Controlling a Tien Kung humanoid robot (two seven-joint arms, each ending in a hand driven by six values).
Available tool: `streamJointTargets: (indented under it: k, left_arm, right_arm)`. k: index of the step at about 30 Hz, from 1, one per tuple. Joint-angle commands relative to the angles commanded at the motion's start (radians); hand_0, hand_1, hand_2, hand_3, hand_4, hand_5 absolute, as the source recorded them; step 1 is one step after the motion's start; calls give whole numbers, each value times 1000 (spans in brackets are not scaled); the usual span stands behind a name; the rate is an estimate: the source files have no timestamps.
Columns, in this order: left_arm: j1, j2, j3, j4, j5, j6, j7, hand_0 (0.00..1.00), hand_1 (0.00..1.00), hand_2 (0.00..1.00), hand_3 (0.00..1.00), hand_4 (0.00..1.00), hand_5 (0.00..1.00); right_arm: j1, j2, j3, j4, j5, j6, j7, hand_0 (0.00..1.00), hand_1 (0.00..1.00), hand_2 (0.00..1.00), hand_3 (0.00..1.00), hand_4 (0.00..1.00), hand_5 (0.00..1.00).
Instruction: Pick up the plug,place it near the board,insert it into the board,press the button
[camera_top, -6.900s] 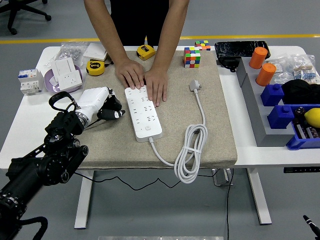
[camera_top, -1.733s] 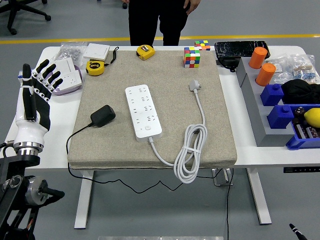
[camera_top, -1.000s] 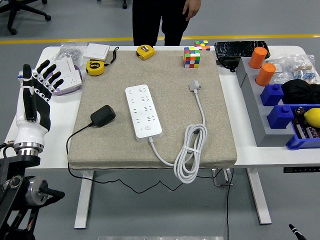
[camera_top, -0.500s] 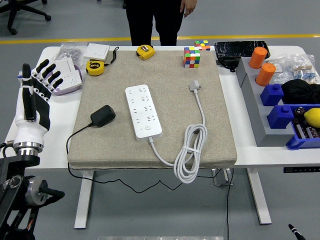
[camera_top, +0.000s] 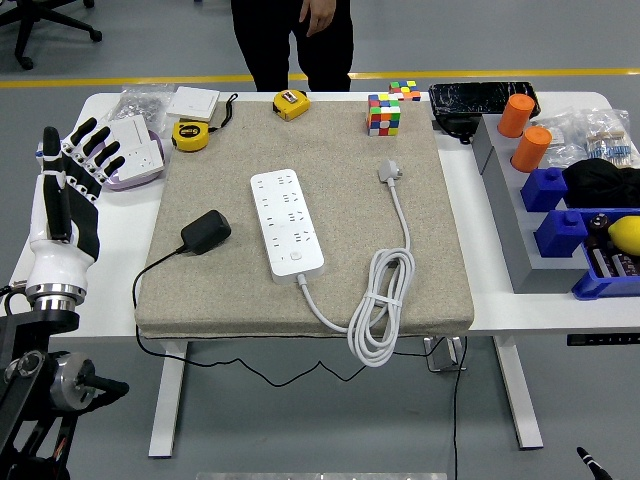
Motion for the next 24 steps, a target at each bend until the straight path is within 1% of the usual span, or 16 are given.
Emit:
streamJointTargets:
  k: [24]
  left_arm:
    - [6,0,4,0,4,1,2,757,799,827,818,998,998]
  right_arm:
    - [-8,-3,-7,0,-2,1,0,903,880,835,840,998,998]
